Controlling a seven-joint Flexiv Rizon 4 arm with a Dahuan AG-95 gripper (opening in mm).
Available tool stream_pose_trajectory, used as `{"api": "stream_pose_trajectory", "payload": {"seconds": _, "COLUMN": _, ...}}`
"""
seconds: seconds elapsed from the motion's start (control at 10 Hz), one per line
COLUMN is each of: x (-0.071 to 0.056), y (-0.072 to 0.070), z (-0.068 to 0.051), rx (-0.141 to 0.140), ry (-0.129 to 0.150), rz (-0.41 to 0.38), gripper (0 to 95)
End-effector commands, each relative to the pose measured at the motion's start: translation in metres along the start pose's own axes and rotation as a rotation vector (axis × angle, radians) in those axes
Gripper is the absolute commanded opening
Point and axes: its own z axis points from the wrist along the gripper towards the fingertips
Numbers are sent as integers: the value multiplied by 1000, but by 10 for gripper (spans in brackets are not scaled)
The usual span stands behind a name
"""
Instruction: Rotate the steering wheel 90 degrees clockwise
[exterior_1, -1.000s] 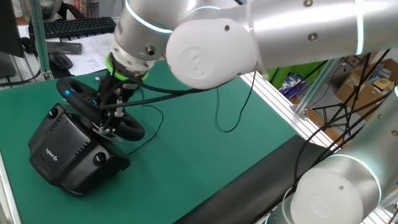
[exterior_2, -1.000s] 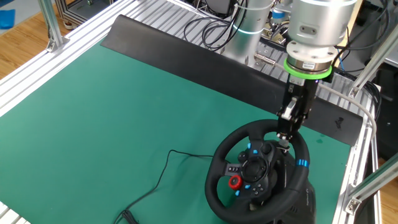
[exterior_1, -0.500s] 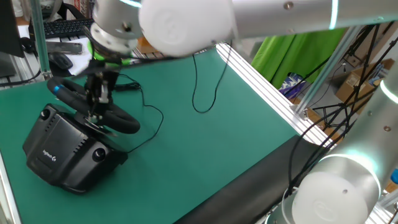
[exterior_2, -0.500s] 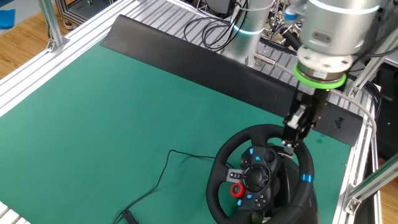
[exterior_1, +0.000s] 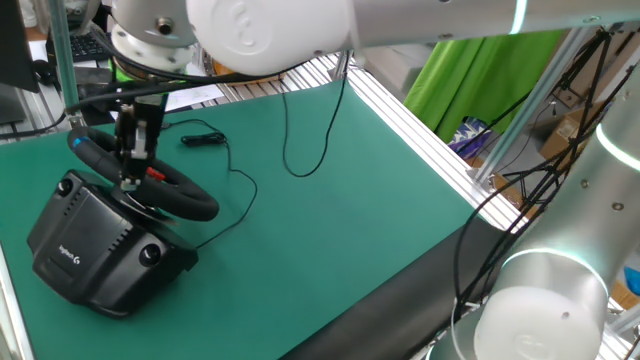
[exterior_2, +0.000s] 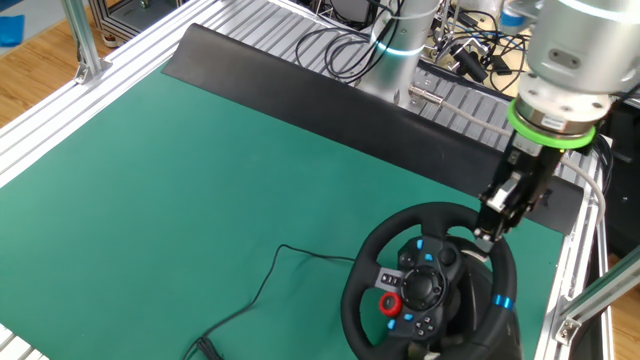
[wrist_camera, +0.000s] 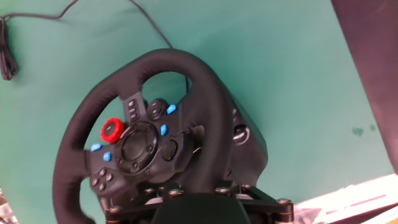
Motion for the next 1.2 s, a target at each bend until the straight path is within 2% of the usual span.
{"api": "stream_pose_trajectory", "payload": {"seconds": 0.1, "x": 4, "y": 2, "z": -2, "rx": -4, "ry": 7, "rz": 35, "gripper": 0}}
{"api": "stream_pose_trajectory", "payload": {"seconds": 0.5, "x": 21, "y": 8, "z": -4, "rx": -3, "ry": 7, "rz": 75, "gripper": 0}}
{"api": "stream_pose_trajectory", "payload": {"seconds": 0.8, "x": 23, "y": 13, "z": -4, "rx": -26, "ry": 15, "rz": 95, "gripper": 0}}
{"api": "stream_pose_trajectory", "payload": {"seconds": 1.0, "x": 32, "y": 14, "z": -6, "rx": -21, "ry": 29, "rz": 107, "gripper": 0}}
{"api": "stream_pose_trajectory", "payload": {"seconds": 1.2, "x": 32, "y": 14, "z": -6, "rx": -21, "ry": 29, "rz": 107, "gripper": 0}}
